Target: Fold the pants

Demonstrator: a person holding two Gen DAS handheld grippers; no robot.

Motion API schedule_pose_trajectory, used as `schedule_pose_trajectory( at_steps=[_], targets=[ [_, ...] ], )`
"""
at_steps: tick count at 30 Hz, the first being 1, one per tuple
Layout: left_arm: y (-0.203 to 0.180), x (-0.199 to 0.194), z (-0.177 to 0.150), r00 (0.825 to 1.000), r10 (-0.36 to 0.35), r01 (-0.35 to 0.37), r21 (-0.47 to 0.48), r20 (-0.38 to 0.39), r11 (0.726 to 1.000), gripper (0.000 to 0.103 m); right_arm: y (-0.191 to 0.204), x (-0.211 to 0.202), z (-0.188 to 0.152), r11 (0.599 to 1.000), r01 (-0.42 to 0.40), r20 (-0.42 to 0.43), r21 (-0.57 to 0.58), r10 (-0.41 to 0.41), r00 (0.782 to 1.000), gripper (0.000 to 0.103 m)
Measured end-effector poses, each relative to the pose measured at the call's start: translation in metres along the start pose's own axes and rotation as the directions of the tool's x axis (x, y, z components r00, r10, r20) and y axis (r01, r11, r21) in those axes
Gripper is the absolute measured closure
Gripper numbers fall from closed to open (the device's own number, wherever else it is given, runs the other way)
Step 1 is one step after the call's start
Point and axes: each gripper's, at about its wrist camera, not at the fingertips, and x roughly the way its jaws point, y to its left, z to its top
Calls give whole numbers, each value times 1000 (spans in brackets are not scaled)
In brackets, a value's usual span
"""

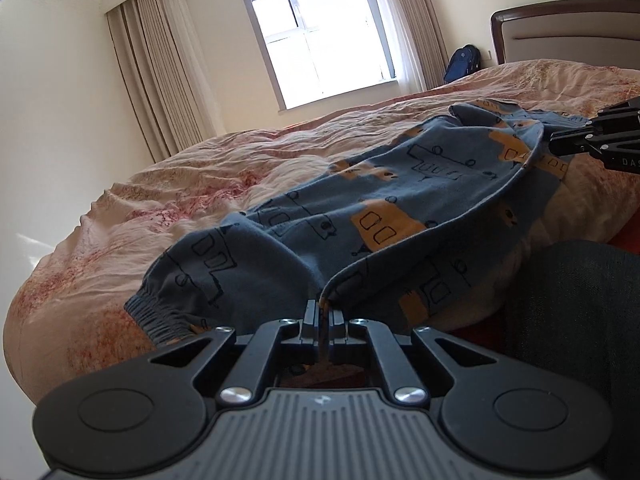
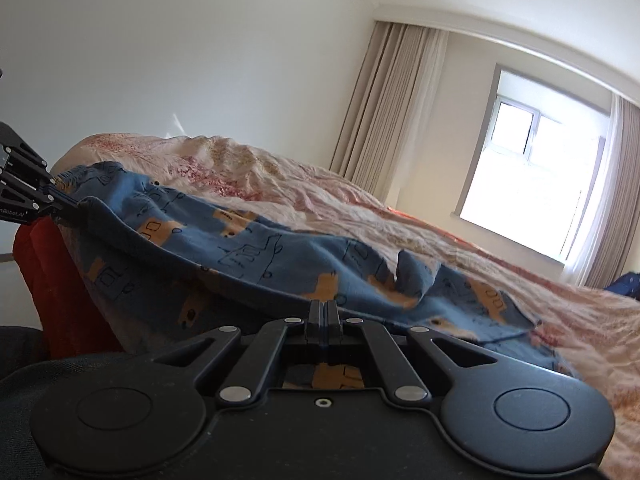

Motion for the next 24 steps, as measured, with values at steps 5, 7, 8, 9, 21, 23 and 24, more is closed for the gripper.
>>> schedule_pose_trajectory(
  at_steps=[5, 7, 8, 9, 21, 23, 24],
  targets=[
    [-1, -2, -2, 999, -40, 39, -40, -22, 998, 73, -8, 0, -6, 998, 11, -20, 69, -10, 1000, 83],
    [-3, -6, -2, 998, -51, 49, -78, -21, 996, 44, -13, -3, -9, 995, 17, -30, 94, -14, 999, 72],
    [-5, -9, -2, 999, -47, 45, -98, -17, 994, 34, -16, -4, -12, 993, 28, -39, 115, -24, 999, 59],
    [-6, -12, -1, 999, -47, 45, -114, -13, 992, 33, -20, -5, -14, 990, 36, -46, 136, -30, 998, 46],
    [-81, -2, 62, 980, -85, 107, -123, 177, 987, 0, -107, -42, -38, 942, 253, -133, 219, -228, 964, 0],
    [-99, 2, 81, 966, -126, 153, -106, 225, 983, 0, -131, -47, -42, 936, 292, -163, 196, -263, 951, 0],
    [-106, 3, 90, 959, -145, 173, -95, 245, 980, 0, -142, -47, -43, 933, 303, -176, 195, -271, 946, 0]
  ],
)
